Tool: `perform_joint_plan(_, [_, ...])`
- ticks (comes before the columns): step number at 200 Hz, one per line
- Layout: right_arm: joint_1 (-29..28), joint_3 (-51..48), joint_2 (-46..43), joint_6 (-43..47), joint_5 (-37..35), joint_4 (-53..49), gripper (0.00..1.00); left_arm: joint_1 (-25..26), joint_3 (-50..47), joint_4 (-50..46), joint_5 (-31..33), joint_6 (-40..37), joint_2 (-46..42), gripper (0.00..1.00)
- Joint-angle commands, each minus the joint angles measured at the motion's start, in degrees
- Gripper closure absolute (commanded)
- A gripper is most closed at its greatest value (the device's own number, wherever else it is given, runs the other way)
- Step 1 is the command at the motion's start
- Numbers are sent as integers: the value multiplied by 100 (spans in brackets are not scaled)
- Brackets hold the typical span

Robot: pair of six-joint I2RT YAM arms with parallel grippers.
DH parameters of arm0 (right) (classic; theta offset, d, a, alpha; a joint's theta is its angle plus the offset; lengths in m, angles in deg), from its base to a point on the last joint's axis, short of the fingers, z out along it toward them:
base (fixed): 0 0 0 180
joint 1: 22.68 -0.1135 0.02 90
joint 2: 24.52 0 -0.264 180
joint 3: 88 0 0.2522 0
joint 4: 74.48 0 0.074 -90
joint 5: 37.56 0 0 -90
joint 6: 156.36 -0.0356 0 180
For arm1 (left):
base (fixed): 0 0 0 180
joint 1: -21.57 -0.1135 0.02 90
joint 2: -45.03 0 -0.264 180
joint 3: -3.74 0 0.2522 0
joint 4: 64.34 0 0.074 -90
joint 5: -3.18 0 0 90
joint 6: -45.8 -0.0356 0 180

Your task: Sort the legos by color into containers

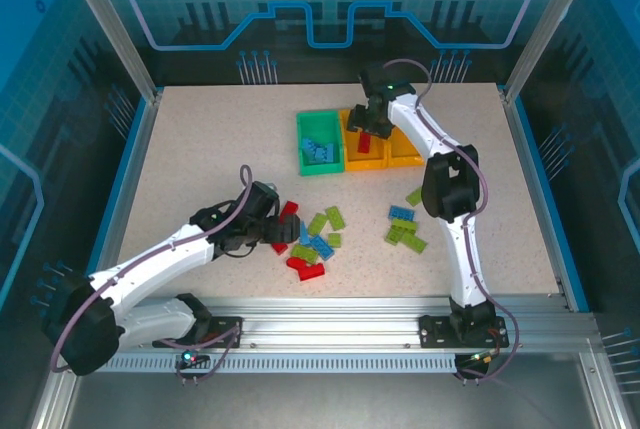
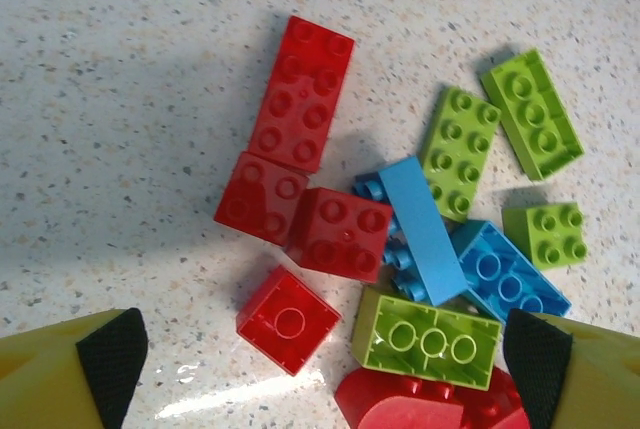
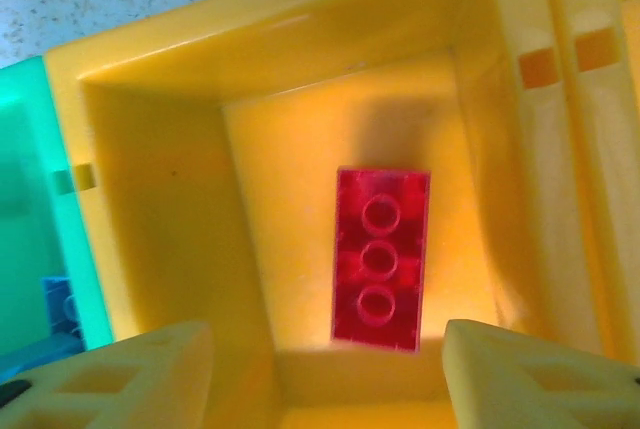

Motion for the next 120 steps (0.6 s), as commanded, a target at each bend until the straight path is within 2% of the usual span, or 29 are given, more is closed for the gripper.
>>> perform_joint_plan(1, [49, -6, 105, -17, 101, -233, 32, 127, -71, 147, -306, -283, 122, 8])
perform_joint_plan(26, [31, -280, -229, -19, 229, -90, 19, 124, 11, 111, -372, -821, 349, 11])
perform_joint_plan(47, [-13, -731, -714, -18, 326, 141, 18, 128, 61, 116, -333, -1093, 567, 13])
perform_joint_plan(86, [-26, -1565, -1525, -90, 539, 527, 10, 125, 113, 257, -280, -1124, 1011, 23])
perform_joint_plan(120, [-2, -1998, -1957, 102, 242, 571, 10, 127, 167, 392, -117, -1148, 1164, 28])
